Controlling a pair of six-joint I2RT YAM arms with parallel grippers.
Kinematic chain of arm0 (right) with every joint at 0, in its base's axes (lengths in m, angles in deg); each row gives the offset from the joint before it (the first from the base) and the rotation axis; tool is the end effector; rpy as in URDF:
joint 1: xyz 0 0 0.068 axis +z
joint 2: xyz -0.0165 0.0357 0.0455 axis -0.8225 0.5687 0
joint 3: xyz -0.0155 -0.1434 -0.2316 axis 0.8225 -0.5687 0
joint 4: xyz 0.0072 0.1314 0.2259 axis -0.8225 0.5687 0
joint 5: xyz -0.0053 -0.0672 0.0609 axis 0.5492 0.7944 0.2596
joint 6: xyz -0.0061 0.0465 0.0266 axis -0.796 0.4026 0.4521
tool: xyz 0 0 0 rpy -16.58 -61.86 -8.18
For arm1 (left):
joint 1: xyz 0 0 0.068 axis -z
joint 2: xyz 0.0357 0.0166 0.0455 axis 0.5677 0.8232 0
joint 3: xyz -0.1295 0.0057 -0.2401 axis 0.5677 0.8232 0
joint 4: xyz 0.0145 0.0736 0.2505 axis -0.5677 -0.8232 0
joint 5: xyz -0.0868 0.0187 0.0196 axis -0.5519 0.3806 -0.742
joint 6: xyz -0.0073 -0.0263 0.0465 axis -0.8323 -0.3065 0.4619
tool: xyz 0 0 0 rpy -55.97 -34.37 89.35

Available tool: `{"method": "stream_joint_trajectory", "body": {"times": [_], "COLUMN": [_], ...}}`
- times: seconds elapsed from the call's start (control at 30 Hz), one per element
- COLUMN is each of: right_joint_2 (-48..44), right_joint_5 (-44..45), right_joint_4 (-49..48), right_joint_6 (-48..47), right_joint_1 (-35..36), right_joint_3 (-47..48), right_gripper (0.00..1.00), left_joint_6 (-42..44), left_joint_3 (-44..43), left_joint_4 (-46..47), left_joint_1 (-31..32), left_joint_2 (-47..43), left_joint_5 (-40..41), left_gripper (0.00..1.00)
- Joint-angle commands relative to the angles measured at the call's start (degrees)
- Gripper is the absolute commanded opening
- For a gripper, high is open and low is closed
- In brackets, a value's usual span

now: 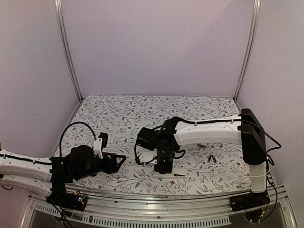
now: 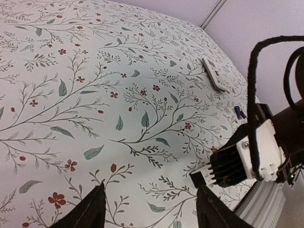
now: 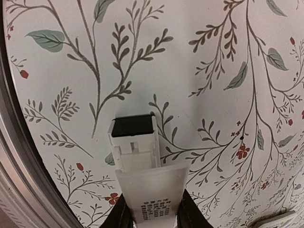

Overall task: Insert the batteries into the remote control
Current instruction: Place the battery cover on the remote control without the battery cover.

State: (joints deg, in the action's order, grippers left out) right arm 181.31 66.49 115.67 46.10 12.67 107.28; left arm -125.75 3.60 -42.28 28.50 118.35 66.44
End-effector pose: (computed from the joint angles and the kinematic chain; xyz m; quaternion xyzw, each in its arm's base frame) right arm 0.1561 0.3794 0.1875 -0.6814 0.7294 -0.0152 0.0584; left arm 0.0949 -0.1599 0.1693 0.0627 0.8393 -0.3230 0.4328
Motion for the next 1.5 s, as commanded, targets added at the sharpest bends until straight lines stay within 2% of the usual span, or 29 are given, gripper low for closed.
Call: {"method": "stream_joint_trajectory", "body": {"times": [0.0, 0.8, 1.47], "right_joint_2": [2.1, 4.0, 0.9], "right_joint_5": [-0.1, 1.6, 2.0], "right_joint_4": [0.7, 2.1, 5.0], "right_joint_6": [-0.8, -0.4, 1.3], "right_joint_1": [1.1, 1.2, 1.4], "right_joint_3": [1.7, 2.1, 2.9], "right_gripper": [0.18, 0.22, 0.24], "left_joint_6": [1.6, 3.8, 4.7], "left_joint_3": [-1.4, -1.6, -2.3], "left_joint_4": [-0.3, -0.4, 0.1], "left_joint_1": [-0.5, -0.7, -0.9], "left_joint_2": [0.6, 1.4, 2.4], "left_joint_5": [0.4, 0.0, -0.6], "left_gripper": [0.65, 0.65, 0.65]}}
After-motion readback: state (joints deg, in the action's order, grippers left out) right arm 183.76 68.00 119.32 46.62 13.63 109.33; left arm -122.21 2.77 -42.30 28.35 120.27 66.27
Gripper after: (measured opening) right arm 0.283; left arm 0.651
